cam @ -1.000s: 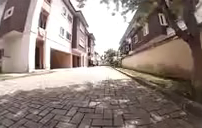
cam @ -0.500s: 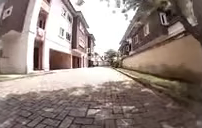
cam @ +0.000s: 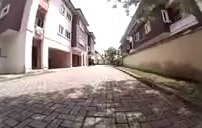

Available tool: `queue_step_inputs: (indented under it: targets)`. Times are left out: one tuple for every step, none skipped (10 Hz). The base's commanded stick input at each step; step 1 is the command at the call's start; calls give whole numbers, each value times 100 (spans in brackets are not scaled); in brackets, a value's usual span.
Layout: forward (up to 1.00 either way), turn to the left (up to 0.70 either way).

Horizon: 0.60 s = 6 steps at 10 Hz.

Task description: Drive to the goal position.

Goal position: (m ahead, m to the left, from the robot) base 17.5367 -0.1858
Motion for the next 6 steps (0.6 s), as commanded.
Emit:
queue_step_inputs:
  targets:
    - [50, 0]
    - [50, 0]
    - [50, 0]
    - [50, 0]
    - [50, 0]
    - [50, 0]
